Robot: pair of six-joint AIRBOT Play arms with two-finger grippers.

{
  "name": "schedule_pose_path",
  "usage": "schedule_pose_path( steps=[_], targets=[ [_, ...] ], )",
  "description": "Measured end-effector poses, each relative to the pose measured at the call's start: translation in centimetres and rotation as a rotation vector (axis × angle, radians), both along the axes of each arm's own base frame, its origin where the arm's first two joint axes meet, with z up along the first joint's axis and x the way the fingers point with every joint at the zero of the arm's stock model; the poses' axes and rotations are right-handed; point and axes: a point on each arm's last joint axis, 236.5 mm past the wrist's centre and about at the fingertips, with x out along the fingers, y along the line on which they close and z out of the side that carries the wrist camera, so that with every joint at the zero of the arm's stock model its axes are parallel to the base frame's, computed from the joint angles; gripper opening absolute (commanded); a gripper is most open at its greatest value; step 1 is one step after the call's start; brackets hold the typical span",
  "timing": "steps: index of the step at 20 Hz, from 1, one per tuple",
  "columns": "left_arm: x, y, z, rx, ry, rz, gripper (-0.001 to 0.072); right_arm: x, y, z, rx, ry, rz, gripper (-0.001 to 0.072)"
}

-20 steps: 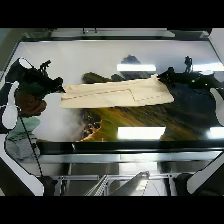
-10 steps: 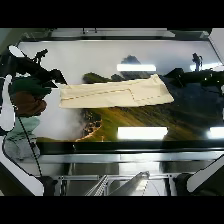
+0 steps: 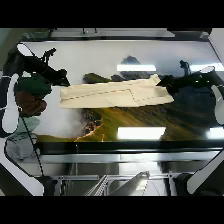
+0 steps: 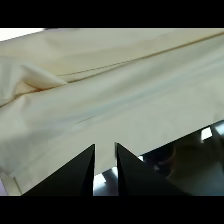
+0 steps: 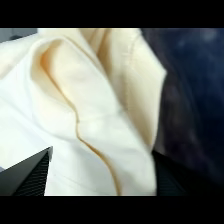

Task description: Fold the shirts.

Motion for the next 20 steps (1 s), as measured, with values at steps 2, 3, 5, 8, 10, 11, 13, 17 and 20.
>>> schedule_pose_path(
  steps=[2,3,5,8,10,11,13,17,20],
  targets=[
    [0.0,-1.4,0.0,0.001,-0.009,-0.023,0.0145,-0.2,1.6,-0.6,0.006,0.010,0.033,0.0085],
    [0.0,-2.2,0.0,0.001,-0.015,-0.036,0.0145,-0.3,2.0,-0.5,0.004,0.008,0.047,0.0034],
    [0.1,-3.6,0.0,0.001,-0.034,-0.055,0.0143,0.1,2.6,0.3,0.009,-0.015,0.062,0.0017],
    [0.6,-6.4,-0.4,0.000,-0.073,-0.088,0.0019,0.7,3.3,3.5,0.023,-0.072,0.074,0.0017],
    [0.7,-9.1,-1.8,-0.001,-0.084,-0.120,0.0019,0.9,3.5,6.1,0.018,-0.114,0.078,0.0017],
    [0.7,-10.7,-2.7,-0.002,-0.088,-0.140,0.0019,1.1,3.7,7.8,0.018,-0.141,0.075,0.0017],
    [0.2,-14.0,-4.7,-0.003,-0.093,-0.182,0.0019,0.9,4.4,10.9,0.013,-0.183,0.081,0.0017],
    [-0.8,-19.9,-8.0,-0.005,-0.121,-0.247,0.0020,-0.3,8.7,16.3,0.035,-0.241,0.126,0.0017],
    [-1.4,-23.3,-9.0,-0.053,-0.133,-0.253,0.0020,-1.7,13.5,18.3,0.056,-0.255,0.187,0.0017]
  ],
)
